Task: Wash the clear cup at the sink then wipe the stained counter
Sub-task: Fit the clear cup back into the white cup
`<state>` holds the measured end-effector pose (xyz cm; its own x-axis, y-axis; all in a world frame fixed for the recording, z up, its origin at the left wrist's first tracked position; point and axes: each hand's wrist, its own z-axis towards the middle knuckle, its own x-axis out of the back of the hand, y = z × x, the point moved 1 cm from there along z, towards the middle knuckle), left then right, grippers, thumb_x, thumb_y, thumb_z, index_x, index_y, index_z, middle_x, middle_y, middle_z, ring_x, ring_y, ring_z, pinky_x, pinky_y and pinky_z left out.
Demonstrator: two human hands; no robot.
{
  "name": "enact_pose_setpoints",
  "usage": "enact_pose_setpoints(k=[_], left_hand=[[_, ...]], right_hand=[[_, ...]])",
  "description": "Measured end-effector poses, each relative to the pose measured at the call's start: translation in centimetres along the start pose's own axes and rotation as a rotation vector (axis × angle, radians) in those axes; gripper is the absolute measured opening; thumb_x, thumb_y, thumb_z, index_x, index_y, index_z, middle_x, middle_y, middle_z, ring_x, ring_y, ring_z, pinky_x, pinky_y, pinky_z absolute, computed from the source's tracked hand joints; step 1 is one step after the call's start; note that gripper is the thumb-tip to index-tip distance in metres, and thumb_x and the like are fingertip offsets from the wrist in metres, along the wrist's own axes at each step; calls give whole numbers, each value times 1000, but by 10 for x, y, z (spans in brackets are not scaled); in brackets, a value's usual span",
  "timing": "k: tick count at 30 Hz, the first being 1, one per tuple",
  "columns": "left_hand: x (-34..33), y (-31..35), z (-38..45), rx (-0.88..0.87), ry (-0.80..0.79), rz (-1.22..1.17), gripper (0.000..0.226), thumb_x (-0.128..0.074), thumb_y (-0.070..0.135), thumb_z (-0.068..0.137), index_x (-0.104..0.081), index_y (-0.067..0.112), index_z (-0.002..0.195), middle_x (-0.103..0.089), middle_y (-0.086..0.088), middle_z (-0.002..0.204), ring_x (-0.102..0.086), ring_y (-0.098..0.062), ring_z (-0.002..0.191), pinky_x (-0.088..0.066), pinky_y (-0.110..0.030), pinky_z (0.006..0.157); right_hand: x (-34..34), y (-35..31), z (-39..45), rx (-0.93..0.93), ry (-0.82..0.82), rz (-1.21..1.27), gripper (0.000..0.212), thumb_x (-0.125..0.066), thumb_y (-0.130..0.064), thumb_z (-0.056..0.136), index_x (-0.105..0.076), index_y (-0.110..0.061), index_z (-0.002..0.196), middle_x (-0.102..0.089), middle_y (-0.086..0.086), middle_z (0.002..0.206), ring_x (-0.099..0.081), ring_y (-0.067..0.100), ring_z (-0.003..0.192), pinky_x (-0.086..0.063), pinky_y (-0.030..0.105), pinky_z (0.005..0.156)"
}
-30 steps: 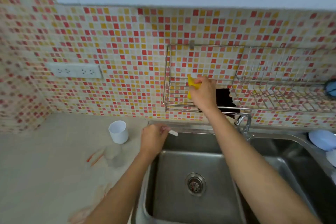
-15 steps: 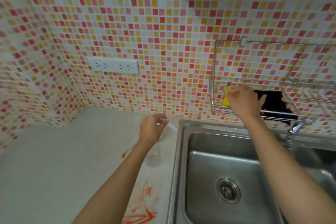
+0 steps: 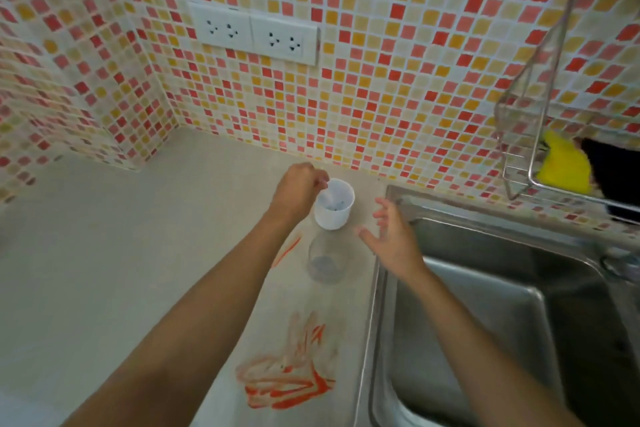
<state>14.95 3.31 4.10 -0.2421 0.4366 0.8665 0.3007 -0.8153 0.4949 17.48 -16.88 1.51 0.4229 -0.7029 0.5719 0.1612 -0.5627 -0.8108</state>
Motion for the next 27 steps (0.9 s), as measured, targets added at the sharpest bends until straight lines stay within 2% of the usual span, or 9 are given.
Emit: enact_pose_setpoints(k=[3, 6, 8, 11, 13, 21, 24, 27], left_hand=[[-11, -8, 10, -36, -91, 35, 25, -55, 16, 97, -69, 13, 117, -65, -12, 115, -62, -27, 100, -46, -29, 89], [-19, -14, 18, -57, -125, 70, 26, -54, 17, 97, -69, 13, 117, -64, -13, 113, -63, -29, 98, -48, -31, 88], [-20, -16, 21, -103, -136, 67, 25, -53, 15, 97, -71, 11, 114, -64, -15, 110, -63, -31, 96, -49, -33, 86], [-22, -10, 24, -156, -165, 75, 26, -54, 15, 96, -70, 10, 116, -64, -15, 116, -63, -31, 100, -49, -33, 91], [-26, -4, 24, -176, -200, 86, 28, -54, 16, 96, -68, 11, 119, -63, -14, 119, -62, -30, 103, -48, -32, 94], [-29, -1, 29, -201, -292, 196, 34, -53, 18, 97, -60, 11, 129, -60, -15, 125, -59, -28, 110, -45, -30, 97], [-21, -3, 18, -188, -174, 59, 32, -49, 18, 99, -62, 11, 127, -65, -16, 119, -57, -29, 105, -43, -31, 91], [-21, -17, -17, -124, 110, -132, 33, -50, 15, 99, -58, 10, 130, -65, -12, 114, -56, -27, 105, -43, -31, 92]], right_hand=[[-16, 0, 26, -53, -88, -45, 92, -82, -36, 75, -27, -22, 148, -42, 3, 145, -45, 23, 128, -42, 43, 105], [-26, 6, 51, -62, -117, -50, 103, -84, -41, 70, -22, -23, 150, -39, 3, 150, -43, 24, 132, -41, 48, 107], [-30, 10, 63, -46, -144, -30, 103, -85, -42, 68, -23, -28, 149, -43, 0, 147, -46, 21, 130, -43, 46, 104], [-37, 11, 69, 23, -175, 15, 86, -87, -38, 67, -39, -30, 138, -54, -7, 134, -54, 15, 120, -49, 38, 98], [-44, 11, 70, 38, -191, 62, 81, -86, -33, 69, -42, -28, 137, -57, -6, 132, -56, 14, 117, -49, 38, 99], [-61, 22, 73, -45, -186, 187, 93, -90, -33, 62, -36, -31, 137, -55, -5, 131, -55, 16, 116, -49, 42, 100], [-55, 18, 76, -70, -166, 167, 93, -90, -33, 59, -36, -31, 134, -54, -8, 126, -55, 15, 113, -52, 35, 91], [-33, 19, 71, -122, -95, 153, 88, -91, -23, 61, -34, -30, 128, -47, -10, 122, -51, 14, 110, -46, 25, 80]])
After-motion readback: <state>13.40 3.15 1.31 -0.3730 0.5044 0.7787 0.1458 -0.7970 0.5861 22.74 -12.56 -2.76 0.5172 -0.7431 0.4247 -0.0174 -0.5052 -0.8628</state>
